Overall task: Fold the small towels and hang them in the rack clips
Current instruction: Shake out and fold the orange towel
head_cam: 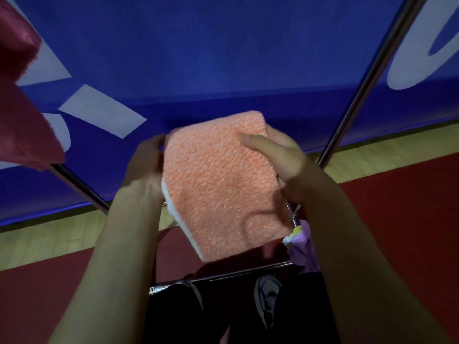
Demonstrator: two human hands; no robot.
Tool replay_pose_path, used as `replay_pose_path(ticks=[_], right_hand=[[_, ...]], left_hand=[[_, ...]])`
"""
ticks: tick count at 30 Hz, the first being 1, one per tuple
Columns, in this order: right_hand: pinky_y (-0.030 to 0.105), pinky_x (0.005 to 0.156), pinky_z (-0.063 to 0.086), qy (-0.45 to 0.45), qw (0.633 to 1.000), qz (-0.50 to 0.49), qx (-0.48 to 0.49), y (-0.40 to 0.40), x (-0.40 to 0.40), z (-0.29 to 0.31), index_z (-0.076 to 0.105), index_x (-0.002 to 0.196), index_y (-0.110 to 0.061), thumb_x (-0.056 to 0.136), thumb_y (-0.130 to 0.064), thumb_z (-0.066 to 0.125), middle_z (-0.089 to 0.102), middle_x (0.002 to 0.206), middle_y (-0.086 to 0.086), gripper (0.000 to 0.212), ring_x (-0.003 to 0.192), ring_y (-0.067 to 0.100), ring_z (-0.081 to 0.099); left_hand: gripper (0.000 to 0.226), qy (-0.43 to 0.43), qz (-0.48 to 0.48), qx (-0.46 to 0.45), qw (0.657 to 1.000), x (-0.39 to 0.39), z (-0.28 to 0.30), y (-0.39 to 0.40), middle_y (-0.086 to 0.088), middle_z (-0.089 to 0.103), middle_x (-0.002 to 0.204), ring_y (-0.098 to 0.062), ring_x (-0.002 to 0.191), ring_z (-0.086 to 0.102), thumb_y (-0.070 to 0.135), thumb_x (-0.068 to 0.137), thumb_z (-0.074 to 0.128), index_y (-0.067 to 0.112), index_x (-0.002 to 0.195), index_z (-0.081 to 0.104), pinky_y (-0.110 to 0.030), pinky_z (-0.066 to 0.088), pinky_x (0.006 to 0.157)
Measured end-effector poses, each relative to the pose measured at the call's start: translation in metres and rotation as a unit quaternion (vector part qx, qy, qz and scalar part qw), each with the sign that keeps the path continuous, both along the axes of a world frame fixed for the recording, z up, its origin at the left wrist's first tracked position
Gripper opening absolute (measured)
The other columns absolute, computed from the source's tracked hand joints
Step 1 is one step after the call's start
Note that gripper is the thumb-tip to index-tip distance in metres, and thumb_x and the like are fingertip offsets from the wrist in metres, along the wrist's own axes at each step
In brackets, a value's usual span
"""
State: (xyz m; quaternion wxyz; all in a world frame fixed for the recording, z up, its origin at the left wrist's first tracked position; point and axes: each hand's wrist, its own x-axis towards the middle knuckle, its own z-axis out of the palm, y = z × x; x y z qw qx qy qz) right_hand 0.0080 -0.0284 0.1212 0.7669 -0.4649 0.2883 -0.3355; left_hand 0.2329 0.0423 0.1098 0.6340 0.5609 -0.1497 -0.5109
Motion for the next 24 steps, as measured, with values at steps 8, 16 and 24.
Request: replay_pose_path(ticks=[8, 16, 24], right_hand=[[0.041, 0.081, 0.059, -0.006, 0.991, -0.125, 0.035, -0.024, -0.011, 0.004, 0.049, 0.147, -0.027, 0.101, -0.011, 0.058, 0.073, 0.109, 0.007, 0.050, 0.094, 0.022, 0.072], [0.047, 0.103, 0.053, 0.198, 0.973, -0.045, -0.107, -0.030, -0.025, -0.012, 0.044, 0.147, -0.018, 0.092, -0.027, 0.071, 0.070, 0.125, 0.006, 0.062, 0.112, 0.022, 0.070], [0.037, 0.097, 0.053, 0.235, 0.945, -0.057, -0.222, -0.033, -0.038, -0.013, 0.054, 0.144, -0.030, 0.101, -0.030, 0.062, 0.071, 0.124, 0.004, 0.044, 0.109, 0.018, 0.071]], left_hand=[[0.034, -0.036, -0.190, 0.053, 0.980, -0.044, 0.017, -0.002, 0.000, 0.073, 0.081, -0.014, 0.069, 0.070, 0.042, 0.105, 0.051, 0.015, 0.103, 0.073, -0.035, 0.052, 0.069], [0.026, -0.165, -0.103, 0.013, 0.981, -0.042, 0.014, -0.003, -0.003, 0.078, 0.107, -0.017, 0.087, 0.073, 0.022, 0.102, 0.063, 0.034, 0.123, 0.072, -0.031, 0.057, 0.060], [0.019, -0.274, -0.039, 0.013, 0.961, -0.038, 0.005, -0.004, -0.001, 0.079, 0.101, -0.021, 0.098, 0.077, 0.029, 0.102, 0.065, 0.038, 0.113, 0.076, -0.041, 0.064, 0.083]])
